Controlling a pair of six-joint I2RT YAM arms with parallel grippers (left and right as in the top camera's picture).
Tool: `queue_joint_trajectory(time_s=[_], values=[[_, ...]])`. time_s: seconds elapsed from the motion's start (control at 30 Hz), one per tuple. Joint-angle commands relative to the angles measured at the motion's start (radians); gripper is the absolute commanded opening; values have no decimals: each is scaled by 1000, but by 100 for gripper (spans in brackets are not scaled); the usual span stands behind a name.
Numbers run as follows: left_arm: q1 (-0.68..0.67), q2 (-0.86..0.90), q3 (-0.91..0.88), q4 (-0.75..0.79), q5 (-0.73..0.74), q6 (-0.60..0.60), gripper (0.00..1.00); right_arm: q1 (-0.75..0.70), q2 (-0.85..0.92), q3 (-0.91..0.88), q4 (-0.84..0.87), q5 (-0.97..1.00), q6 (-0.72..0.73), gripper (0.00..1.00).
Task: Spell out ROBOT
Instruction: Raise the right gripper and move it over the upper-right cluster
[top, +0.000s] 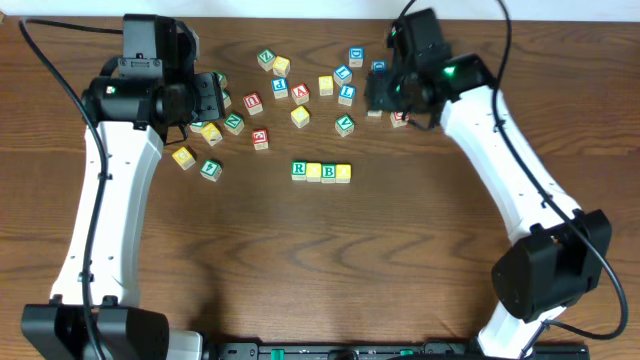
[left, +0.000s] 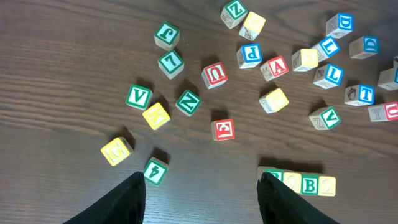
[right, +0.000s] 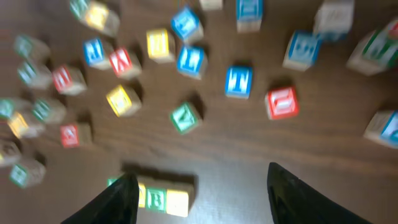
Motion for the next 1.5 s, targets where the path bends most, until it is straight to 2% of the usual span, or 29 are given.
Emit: queue_joint_trajectory(time_s=[0.0, 0.27, 0.4, 0.6, 1.03, 1.47], values=[[5, 27, 12, 4, -12, 6, 57, -21, 42, 90, 6, 2, -15, 59], [5, 41, 11, 6, -12, 6, 57, -23, 241, 314, -28, 2, -6, 56], [5, 41, 11, 6, -12, 6, 57, -24, 319, 325, -10, 12, 35, 50], [5, 41, 11, 6, -12, 6, 57, -23, 401, 325, 18, 23, 61, 46], [5, 41, 11, 6, -12, 6, 57, -23, 434, 325, -7, 118, 87, 46], [5, 41, 11, 6, -12, 6, 57, -16, 466, 324, -18, 126, 113, 46]])
